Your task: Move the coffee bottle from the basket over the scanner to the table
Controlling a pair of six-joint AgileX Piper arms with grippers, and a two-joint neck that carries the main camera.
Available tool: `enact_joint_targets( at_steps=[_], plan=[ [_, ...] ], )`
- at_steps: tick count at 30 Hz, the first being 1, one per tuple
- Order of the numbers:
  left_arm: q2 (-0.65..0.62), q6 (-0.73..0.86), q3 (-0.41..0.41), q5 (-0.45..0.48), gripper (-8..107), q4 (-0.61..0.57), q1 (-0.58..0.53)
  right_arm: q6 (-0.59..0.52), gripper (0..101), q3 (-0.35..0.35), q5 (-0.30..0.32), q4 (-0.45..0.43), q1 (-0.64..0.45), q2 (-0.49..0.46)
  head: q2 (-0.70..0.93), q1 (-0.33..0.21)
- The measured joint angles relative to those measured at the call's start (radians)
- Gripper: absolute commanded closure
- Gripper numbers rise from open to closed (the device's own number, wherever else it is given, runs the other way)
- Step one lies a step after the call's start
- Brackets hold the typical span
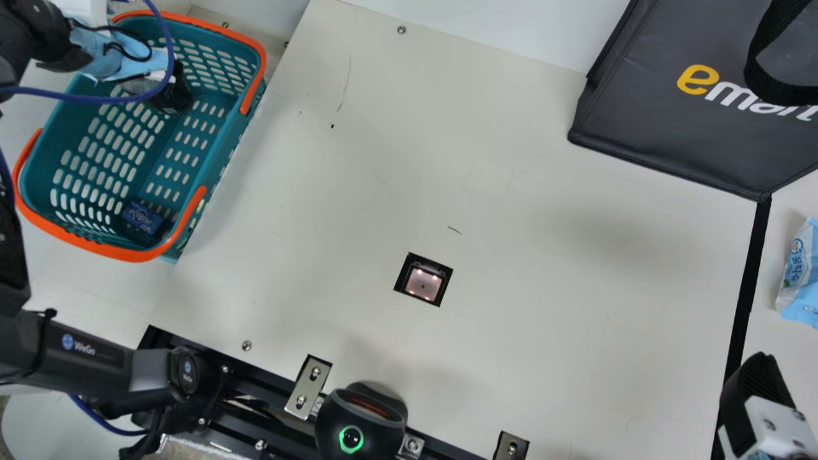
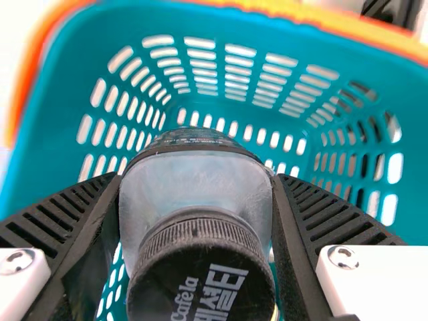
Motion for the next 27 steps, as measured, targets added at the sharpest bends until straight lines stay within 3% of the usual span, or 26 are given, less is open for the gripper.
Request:
enact_joint_targets(
  at_steps=[15,27],
  plan=[
    [-0.129,-0.011,-0.102,0.107,107,-0.068,-0.059,0.0,6,0.0,0.001,0.0,0.0,0.0,0.0,-0.002],
    [-0.204,-0.108,-0.158,0.179,107,-0.028,-0.236,0.0,6,0.0,0.001,0.0,0.0,0.0,-0.002,-0.002]
  ],
)
